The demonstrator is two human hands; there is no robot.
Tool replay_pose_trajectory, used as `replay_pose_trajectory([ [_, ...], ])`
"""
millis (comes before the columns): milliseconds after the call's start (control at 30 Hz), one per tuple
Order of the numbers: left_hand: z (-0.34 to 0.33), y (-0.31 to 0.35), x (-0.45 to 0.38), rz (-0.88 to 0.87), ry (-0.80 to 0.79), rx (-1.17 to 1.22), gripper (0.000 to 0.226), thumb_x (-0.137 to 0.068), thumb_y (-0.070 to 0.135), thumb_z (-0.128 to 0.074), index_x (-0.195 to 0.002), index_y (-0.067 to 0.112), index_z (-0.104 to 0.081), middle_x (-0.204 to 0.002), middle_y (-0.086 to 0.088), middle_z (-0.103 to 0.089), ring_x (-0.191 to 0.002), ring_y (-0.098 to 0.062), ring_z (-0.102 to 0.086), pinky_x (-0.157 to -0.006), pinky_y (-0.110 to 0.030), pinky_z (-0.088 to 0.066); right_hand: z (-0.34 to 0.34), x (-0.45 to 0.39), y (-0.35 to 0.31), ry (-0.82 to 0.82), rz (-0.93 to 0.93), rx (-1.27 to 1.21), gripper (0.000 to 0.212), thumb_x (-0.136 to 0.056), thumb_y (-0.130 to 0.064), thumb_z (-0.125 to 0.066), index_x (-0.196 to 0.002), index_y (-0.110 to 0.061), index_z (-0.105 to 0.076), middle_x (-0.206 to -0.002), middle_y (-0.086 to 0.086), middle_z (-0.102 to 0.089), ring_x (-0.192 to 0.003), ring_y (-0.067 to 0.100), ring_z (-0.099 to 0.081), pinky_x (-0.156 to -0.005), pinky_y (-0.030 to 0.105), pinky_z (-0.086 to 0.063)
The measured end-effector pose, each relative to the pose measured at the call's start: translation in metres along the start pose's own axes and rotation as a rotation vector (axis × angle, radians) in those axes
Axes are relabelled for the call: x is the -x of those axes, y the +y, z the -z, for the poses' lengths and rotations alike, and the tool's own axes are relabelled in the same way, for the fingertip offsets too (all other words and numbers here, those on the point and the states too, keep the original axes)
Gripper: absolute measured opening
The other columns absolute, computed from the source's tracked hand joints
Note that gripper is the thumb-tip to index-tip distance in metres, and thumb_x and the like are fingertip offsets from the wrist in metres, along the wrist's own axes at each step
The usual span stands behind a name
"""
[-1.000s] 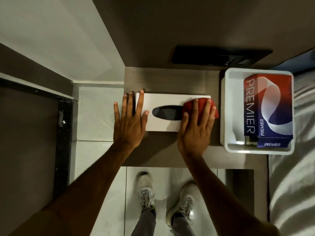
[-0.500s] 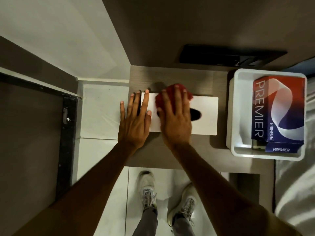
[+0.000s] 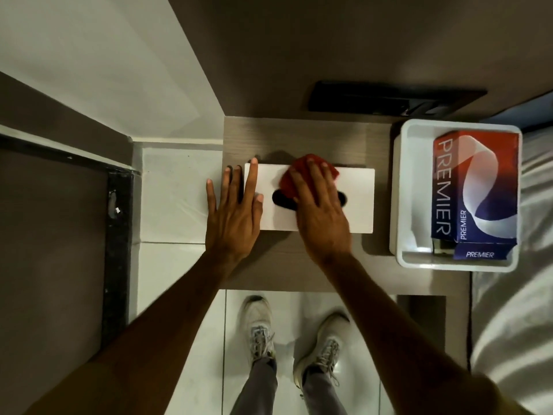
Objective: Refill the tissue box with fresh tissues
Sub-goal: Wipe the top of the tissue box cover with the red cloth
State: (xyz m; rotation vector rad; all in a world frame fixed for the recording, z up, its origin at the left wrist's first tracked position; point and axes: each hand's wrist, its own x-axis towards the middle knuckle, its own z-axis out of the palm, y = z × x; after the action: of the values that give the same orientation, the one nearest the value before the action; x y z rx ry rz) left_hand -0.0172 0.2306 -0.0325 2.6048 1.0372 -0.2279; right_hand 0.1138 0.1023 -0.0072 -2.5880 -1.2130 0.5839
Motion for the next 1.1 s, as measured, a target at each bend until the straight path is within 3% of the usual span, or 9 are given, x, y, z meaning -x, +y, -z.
replay_pose_trajectory([
  [133,-0.003,-0.002,-0.002,-0.002,-0.006,0.003,0.062,-0.107,0.046,-0.018,-0.16,0.029,0.008,-0.169,-0.008,-0.014,-0.156,-0.028,-0.008,-0.123,-0.06,-0.009,0.005,0.026,0.023,0.134,-0.339,-0.131,0.07,-0.102,-0.023,-0.055,-0.161,-0.026,-0.018,-0.171,0.003,-0.001,-0.158,0.03,0.001,-0.111,0.061,-0.042],
  [200,-0.006,-0.004,-0.003,0.003,0.003,0.031,0.061,-0.107,0.046,-0.018,-0.16,0.03,0.007,-0.168,-0.007,-0.015,-0.156,-0.027,-0.009,-0.123,-0.06,-0.009,-0.008,0.037,0.006,0.153,-0.326,-0.129,0.066,-0.104,-0.026,-0.046,-0.161,-0.03,-0.014,-0.171,0.003,0.001,-0.158,0.031,0.001,-0.113,0.058,-0.038],
  [400,-0.008,-0.004,-0.003,-0.004,0.012,0.028,0.061,-0.106,0.047,-0.018,-0.16,0.03,0.006,-0.168,-0.006,-0.016,-0.156,-0.027,-0.011,-0.123,-0.06,-0.008,-0.025,0.041,-0.014,0.047,0.043,-0.089,0.09,-0.09,-0.018,-0.069,-0.161,-0.029,-0.014,-0.171,0.005,-0.006,-0.157,0.032,-0.01,-0.114,0.053,-0.041],
  [533,-0.002,0.002,0.0,0.018,-0.004,0.043,0.061,-0.106,0.049,-0.012,-0.16,0.03,0.005,-0.168,-0.007,-0.018,-0.155,-0.029,-0.013,-0.124,-0.059,-0.007,-0.004,0.053,0.018,0.129,-0.25,-0.208,0.078,-0.096,-0.035,-0.049,-0.161,-0.034,-0.007,-0.171,0.002,0.001,-0.157,0.032,-0.005,-0.104,0.064,-0.047],
  [633,-0.003,0.002,-0.001,0.019,-0.013,0.053,0.061,-0.105,0.05,-0.01,-0.16,0.029,0.004,-0.168,-0.007,-0.018,-0.155,-0.028,-0.015,-0.124,-0.059,-0.006,-0.005,0.025,0.011,0.214,-0.342,-0.157,0.064,-0.105,-0.035,-0.039,-0.162,-0.026,-0.011,-0.171,0.006,0.0,-0.157,0.034,0.002,-0.114,0.063,-0.037],
  [867,-0.008,-0.001,-0.001,0.023,-0.008,0.065,0.061,-0.106,0.049,-0.014,-0.16,0.031,0.009,-0.169,-0.003,-0.014,-0.155,-0.026,-0.015,-0.124,-0.06,-0.005,-0.016,0.013,-0.012,0.043,0.076,0.047,0.101,-0.085,-0.001,-0.071,-0.162,-0.02,-0.009,-0.171,0.007,-0.001,-0.157,0.032,0.004,-0.124,0.053,-0.021],
  [967,-0.005,-0.001,-0.001,0.018,-0.011,0.08,0.06,-0.106,0.05,-0.014,-0.16,0.031,0.006,-0.168,-0.004,-0.017,-0.155,-0.026,-0.016,-0.124,-0.059,-0.006,-0.004,0.024,0.018,0.051,-0.12,0.026,0.105,-0.083,-0.012,-0.077,-0.162,-0.021,-0.009,-0.171,0.006,0.0,-0.157,0.032,0.003,-0.121,0.056,-0.025],
  [1033,-0.006,-0.001,-0.001,0.018,-0.01,0.074,0.061,-0.106,0.051,-0.013,-0.16,0.032,0.005,-0.168,-0.004,-0.018,-0.155,-0.026,-0.017,-0.124,-0.059,-0.005,0.001,0.014,0.02,0.128,-0.303,-0.071,0.091,-0.091,-0.02,-0.069,-0.162,-0.021,-0.011,-0.171,0.006,-0.001,-0.157,0.032,0.005,-0.118,0.062,-0.031],
  [1100,-0.009,-0.001,-0.001,0.016,-0.004,0.09,0.061,-0.106,0.051,-0.014,-0.16,0.032,0.005,-0.167,-0.004,-0.02,-0.154,-0.027,-0.019,-0.124,-0.06,-0.006,-0.001,0.001,0.007,0.174,-0.298,-0.107,0.075,-0.1,-0.027,-0.054,-0.162,-0.02,-0.014,-0.171,0.007,-0.004,-0.157,0.033,0.004,-0.12,0.061,-0.027],
])
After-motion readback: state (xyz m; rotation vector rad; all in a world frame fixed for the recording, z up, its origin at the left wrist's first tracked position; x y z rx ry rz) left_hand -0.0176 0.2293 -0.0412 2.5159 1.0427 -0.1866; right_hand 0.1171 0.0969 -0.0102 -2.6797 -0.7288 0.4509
